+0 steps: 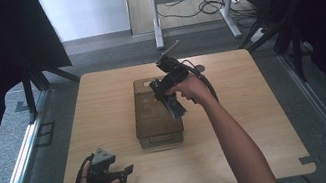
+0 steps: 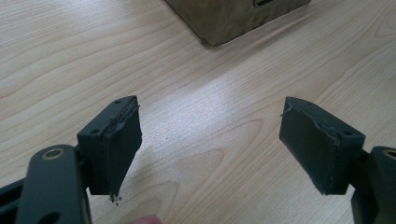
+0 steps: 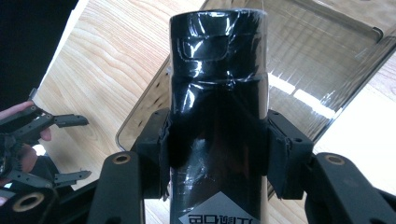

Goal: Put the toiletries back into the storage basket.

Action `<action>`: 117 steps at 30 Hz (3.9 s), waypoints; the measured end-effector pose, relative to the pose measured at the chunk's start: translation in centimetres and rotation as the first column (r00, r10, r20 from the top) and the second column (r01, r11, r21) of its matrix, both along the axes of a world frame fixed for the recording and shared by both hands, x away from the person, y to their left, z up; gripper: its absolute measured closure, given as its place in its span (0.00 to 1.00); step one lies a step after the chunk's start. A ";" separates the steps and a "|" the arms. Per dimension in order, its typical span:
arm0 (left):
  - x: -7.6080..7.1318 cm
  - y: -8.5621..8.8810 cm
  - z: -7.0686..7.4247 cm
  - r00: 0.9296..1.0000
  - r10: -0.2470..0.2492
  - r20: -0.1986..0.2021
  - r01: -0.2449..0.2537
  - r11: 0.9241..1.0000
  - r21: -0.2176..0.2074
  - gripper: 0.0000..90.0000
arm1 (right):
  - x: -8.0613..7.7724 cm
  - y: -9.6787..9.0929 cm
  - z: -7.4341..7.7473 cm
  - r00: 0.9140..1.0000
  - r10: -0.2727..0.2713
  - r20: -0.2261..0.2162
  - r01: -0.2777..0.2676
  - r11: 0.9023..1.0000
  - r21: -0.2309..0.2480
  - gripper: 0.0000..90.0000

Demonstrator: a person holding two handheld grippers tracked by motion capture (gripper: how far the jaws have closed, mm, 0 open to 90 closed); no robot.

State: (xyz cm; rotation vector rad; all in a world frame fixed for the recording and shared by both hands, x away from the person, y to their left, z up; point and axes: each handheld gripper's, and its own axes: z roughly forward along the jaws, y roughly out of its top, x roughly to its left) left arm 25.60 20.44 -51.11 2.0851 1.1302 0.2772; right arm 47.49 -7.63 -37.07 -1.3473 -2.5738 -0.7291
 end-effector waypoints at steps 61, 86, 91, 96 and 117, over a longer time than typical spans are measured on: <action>0.0 0.1 -0.1 1.000 -0.001 -0.002 0.001 1.000 0.000 0.24 | 1.8 3.5 -4.3 0.988 -0.114 -0.106 0.121 0.991 0.064 0.54; 0.0 0.0 -0.1 1.000 -0.005 -0.002 0.005 1.000 -0.001 0.24 | 2.1 3.9 -6.0 0.975 -0.168 -0.144 0.180 0.980 0.079 0.54; 0.0 0.0 -0.1 1.000 -0.006 -0.002 0.006 1.000 -0.002 0.24 | 2.1 4.1 -6.6 0.971 -0.181 -0.154 0.195 0.977 0.083 0.54; 0.0 0.0 -0.1 1.000 -0.004 -0.004 0.004 1.000 -0.005 0.24 | 2.1 4.4 -7.1 0.967 -0.196 -0.164 0.212 0.974 0.086 0.54; 0.0 -0.1 0.0 1.000 -0.008 -0.002 0.008 1.000 -0.010 0.24 | 1.6 5.5 -10.2 0.926 -0.297 -0.234 0.328 0.939 0.107 0.54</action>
